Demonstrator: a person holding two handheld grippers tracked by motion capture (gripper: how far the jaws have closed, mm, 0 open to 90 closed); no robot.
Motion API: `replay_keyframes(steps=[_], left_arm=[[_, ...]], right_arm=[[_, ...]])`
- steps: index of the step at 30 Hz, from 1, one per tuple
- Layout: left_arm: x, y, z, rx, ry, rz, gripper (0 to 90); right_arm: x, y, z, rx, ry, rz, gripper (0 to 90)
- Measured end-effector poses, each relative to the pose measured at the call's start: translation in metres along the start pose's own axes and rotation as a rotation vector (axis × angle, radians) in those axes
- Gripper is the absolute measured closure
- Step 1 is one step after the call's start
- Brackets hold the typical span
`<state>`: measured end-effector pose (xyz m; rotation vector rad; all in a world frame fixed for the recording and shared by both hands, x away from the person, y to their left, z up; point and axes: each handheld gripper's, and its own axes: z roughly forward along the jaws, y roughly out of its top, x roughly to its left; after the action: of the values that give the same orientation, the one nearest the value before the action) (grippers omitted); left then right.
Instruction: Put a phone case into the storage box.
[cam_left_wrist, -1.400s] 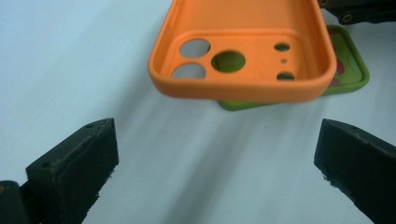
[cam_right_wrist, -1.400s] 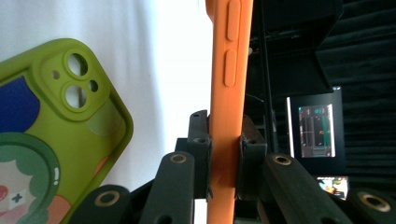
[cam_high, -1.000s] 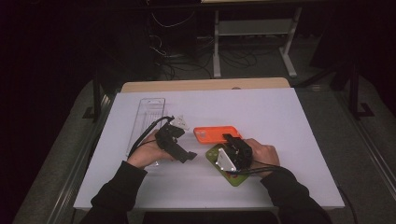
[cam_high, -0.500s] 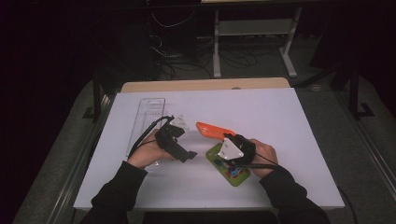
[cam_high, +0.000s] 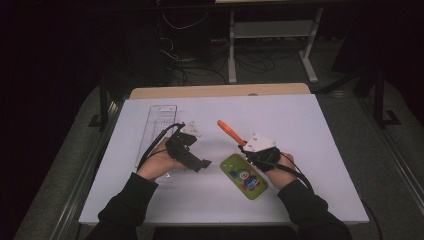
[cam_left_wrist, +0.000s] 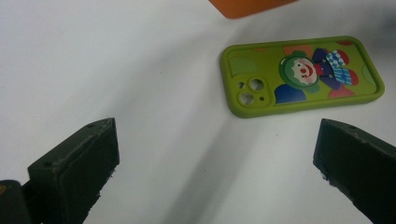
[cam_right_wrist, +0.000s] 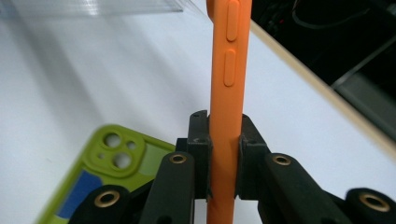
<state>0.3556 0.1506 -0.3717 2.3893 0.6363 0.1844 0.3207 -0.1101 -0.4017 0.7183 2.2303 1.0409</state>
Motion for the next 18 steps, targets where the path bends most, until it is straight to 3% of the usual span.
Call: replay_keyframes(steps=[7, 9, 10, 14, 18], left_arm=[[-0.002, 0.002, 0.0, -0.051, -0.003, -0.024, 0.0], [-0.001, 0.003, 0.0, -0.055, -0.003, -0.022, 0.0], [-0.002, 0.003, 0.0, -0.073, -0.003, -0.041, 0.0], [0.001, 0.006, -0.002, -0.105, 0.005, -0.046, 0.0], [0.0, 0.01, -0.002, -0.171, 0.003, -0.101, 0.0]], right_arm=[[-0.014, -0.003, -0.001, -0.012, 0.08, 0.185, 77.9], [-0.018, -0.005, 0.0, -0.015, 0.102, 0.248, 77.9], [-0.018, -0.005, 0.0, -0.022, 0.121, 0.298, 78.0], [-0.022, -0.007, 0.001, -0.028, 0.138, 0.355, 77.9], [-0.021, -0.006, 0.002, -0.023, 0.144, 0.402, 78.0]])
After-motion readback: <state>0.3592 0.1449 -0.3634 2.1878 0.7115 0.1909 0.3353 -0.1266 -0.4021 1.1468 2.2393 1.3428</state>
